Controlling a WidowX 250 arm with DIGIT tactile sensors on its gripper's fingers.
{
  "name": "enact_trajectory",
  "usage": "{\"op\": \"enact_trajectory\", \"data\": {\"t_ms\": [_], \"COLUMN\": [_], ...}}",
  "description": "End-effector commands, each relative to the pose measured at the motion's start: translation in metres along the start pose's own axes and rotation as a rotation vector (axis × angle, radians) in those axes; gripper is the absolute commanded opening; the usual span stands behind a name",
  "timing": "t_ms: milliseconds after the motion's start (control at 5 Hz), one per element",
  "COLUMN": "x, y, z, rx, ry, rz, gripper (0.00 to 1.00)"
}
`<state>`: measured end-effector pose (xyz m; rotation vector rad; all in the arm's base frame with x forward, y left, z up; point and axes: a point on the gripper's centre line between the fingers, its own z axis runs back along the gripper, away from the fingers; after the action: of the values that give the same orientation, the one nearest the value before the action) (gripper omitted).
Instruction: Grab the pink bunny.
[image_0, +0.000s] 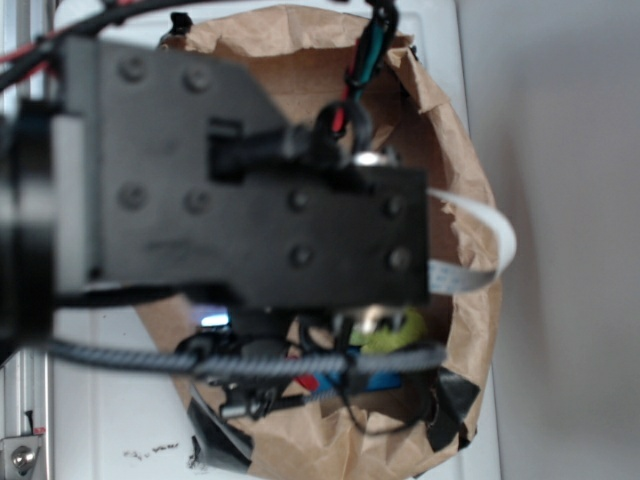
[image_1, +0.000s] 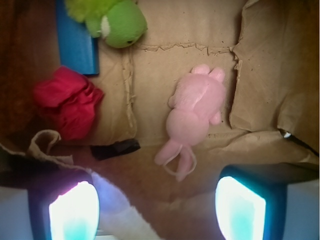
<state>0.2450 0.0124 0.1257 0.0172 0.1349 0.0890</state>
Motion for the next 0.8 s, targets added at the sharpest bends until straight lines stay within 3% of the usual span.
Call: {"op": "enact_trajectory", "data": {"t_ms": [0,400,600], "x": [0.018,0.019,0.022], "y": [0.029,0.029,0.018], "z": [0.002,-0.034,-0.060], "rx": [-0.041,-0.044,-0.059], "ry": [-0.056,-0.047,-0.052], "rz": [0.030,0.033,0.012], "gripper": [1.00,1.00,1.00]}}
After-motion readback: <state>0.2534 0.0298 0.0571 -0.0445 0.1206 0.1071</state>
